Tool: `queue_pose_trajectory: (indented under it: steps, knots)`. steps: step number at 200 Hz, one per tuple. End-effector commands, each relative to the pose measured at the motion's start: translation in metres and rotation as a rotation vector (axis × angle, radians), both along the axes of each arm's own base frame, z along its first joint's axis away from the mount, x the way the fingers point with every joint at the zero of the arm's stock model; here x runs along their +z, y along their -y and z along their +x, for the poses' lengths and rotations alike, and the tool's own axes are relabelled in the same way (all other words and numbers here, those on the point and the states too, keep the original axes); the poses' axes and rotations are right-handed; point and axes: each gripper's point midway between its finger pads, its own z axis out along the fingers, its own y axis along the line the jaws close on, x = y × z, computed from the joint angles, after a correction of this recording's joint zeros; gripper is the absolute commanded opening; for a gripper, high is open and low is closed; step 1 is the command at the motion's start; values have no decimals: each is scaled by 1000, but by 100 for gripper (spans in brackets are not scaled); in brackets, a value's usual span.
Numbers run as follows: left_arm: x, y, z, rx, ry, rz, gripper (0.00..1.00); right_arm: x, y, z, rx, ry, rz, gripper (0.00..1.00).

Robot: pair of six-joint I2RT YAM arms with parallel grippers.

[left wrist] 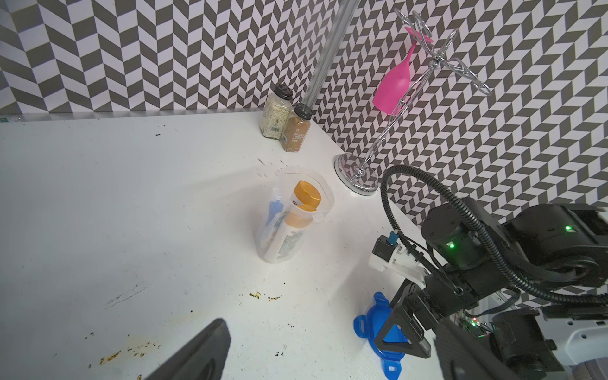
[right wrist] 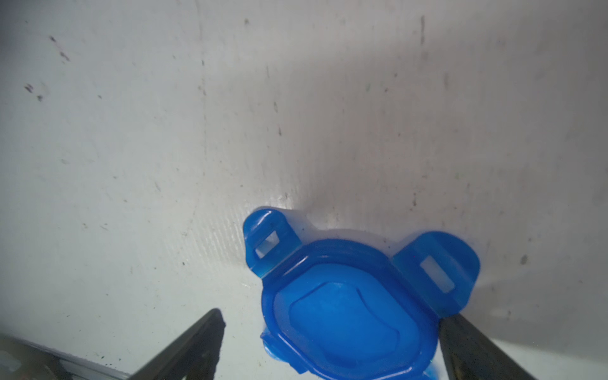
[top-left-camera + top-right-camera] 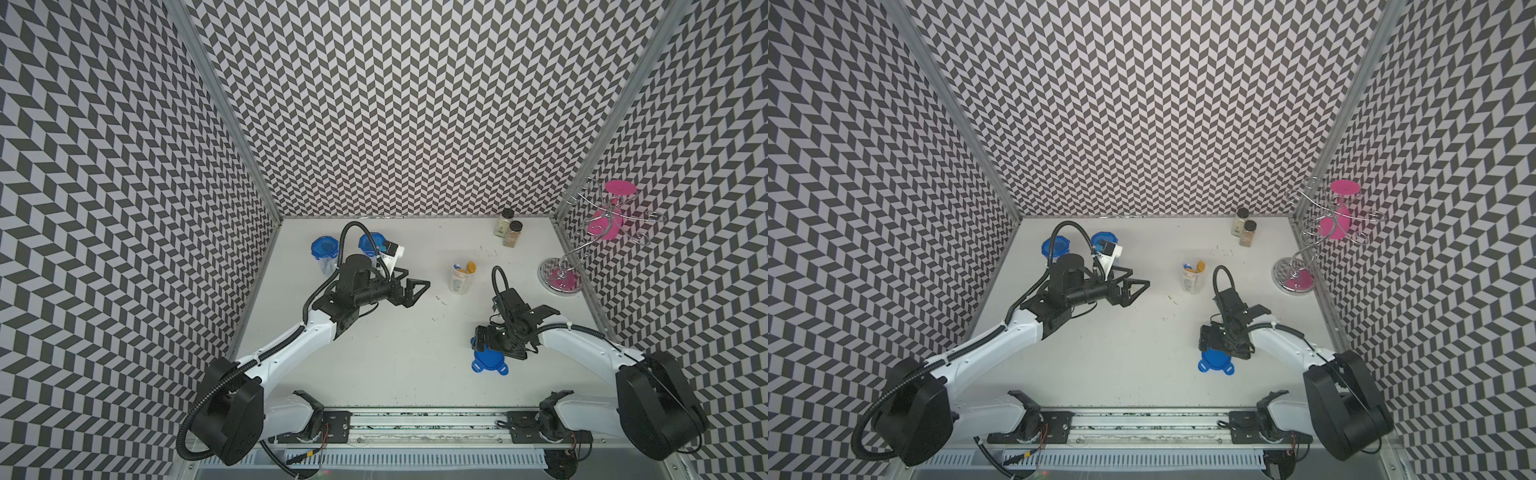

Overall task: Pack away toiletry kits
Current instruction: Pick up the lid from the center of the board.

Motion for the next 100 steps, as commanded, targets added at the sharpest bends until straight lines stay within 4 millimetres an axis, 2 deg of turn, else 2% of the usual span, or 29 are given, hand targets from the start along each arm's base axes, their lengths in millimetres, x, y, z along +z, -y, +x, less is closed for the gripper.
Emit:
queue_pose_trajectory:
  steps: [1,70,100]
  knots:
    - [4,1,-2,-5,17,-12,100,-2,-3,6,29,18,-56,100]
    - [8,-3,-4,9,35,-3,100,-12,-5,-19,155,-20,-170,100]
    - [8,-2,-3,10,35,-4,99,-23,-8,-27,191,-56,-206,100]
